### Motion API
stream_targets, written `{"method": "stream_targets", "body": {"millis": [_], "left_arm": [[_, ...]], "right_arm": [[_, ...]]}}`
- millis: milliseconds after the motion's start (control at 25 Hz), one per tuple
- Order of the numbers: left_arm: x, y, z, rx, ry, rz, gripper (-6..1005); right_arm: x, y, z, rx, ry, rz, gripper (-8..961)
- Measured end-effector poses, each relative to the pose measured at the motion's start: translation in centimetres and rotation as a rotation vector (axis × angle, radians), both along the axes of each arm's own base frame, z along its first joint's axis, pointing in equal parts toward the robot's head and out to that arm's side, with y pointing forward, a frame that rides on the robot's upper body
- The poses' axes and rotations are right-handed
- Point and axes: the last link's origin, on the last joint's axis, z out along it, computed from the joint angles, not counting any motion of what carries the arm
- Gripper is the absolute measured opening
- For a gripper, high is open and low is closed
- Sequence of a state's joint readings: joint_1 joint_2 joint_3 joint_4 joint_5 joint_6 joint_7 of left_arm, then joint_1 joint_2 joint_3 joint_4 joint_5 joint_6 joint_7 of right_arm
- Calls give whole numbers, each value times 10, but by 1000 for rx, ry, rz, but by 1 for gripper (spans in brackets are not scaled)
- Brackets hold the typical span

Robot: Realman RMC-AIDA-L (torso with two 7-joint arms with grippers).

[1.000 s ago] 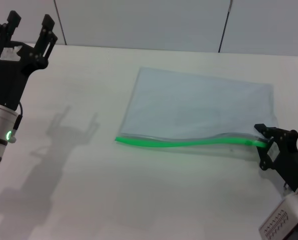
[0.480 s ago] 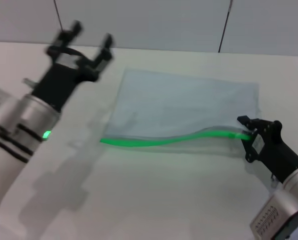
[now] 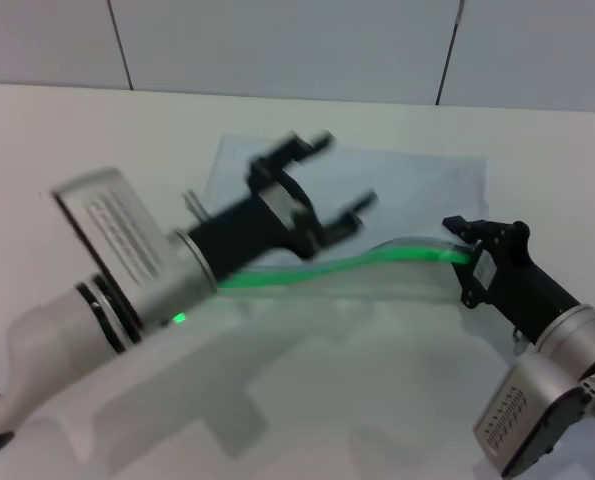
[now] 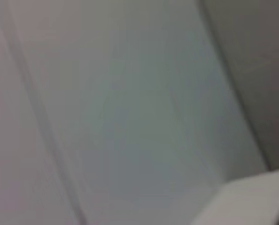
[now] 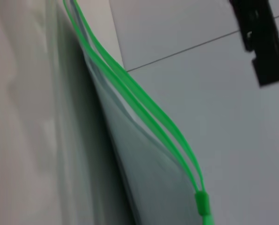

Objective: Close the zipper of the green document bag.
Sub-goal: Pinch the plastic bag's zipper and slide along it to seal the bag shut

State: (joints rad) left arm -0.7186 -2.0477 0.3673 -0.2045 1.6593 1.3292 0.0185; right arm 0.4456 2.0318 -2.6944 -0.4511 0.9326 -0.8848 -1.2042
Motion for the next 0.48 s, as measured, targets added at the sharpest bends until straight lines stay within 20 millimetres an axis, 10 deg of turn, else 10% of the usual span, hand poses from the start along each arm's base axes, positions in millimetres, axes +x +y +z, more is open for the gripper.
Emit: {"method": "stream_targets", "body": {"millis": [480], "left_arm": [[3,-20,-33,60,248,-149,757]], "right_arm": [[-10,5,-5,-21,8,8,51]]}}
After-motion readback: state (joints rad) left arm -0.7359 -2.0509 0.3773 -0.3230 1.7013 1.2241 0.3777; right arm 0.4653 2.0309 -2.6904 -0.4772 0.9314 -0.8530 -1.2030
